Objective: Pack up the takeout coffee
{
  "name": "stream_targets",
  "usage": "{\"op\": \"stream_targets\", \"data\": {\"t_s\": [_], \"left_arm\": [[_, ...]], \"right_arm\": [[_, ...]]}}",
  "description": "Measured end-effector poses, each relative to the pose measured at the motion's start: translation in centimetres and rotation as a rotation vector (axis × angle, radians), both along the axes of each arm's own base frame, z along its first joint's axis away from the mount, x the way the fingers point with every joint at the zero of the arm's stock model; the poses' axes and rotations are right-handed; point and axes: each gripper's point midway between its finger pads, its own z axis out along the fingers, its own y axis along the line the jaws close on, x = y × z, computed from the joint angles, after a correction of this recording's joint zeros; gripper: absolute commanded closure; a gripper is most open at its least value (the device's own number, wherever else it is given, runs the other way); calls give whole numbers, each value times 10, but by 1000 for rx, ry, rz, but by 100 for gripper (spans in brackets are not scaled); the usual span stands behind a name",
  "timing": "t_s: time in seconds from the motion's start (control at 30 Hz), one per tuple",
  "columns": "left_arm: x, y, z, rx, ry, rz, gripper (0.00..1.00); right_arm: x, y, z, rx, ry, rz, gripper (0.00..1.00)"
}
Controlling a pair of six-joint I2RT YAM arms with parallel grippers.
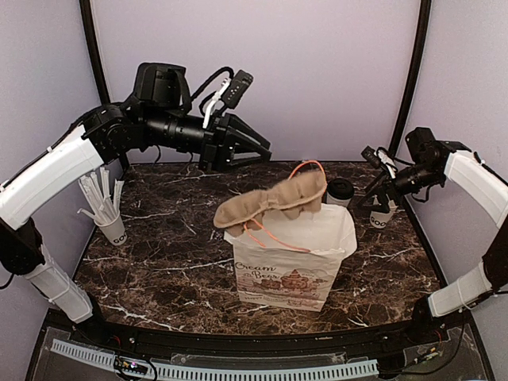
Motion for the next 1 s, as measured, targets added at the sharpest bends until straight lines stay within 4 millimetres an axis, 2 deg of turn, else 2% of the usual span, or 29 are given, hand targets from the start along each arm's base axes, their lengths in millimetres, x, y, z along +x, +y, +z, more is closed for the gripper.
{"op": "stream_targets", "data": {"t_s": [0.17,0.4,0.6,0.77,0.83,0.87,1.0], "left_arm": [[-5,-13,-11,3,0,-69,64],[2,-28,-36,36,26,-94,63],[12,-27,-38,57,-7,-37,49],[29,-9,-46,145,-30,120,46],[30,8,-44,185,-46,189,41],[30,13,-45,193,-47,208,37],[27,28,-57,240,0,263,34]], "right_arm": [[-1,0,-1,-6,3,0,1],[-1,0,-1,-12,-1,-2,1],[-2,0,-2,-13,1,-2,1],[-3,0,-2,-14,2,2,1],[-5,0,-1,-17,2,5,2],[-5,0,3,-18,-3,8,1],[1,5,36,-2,-86,28,1]]}}
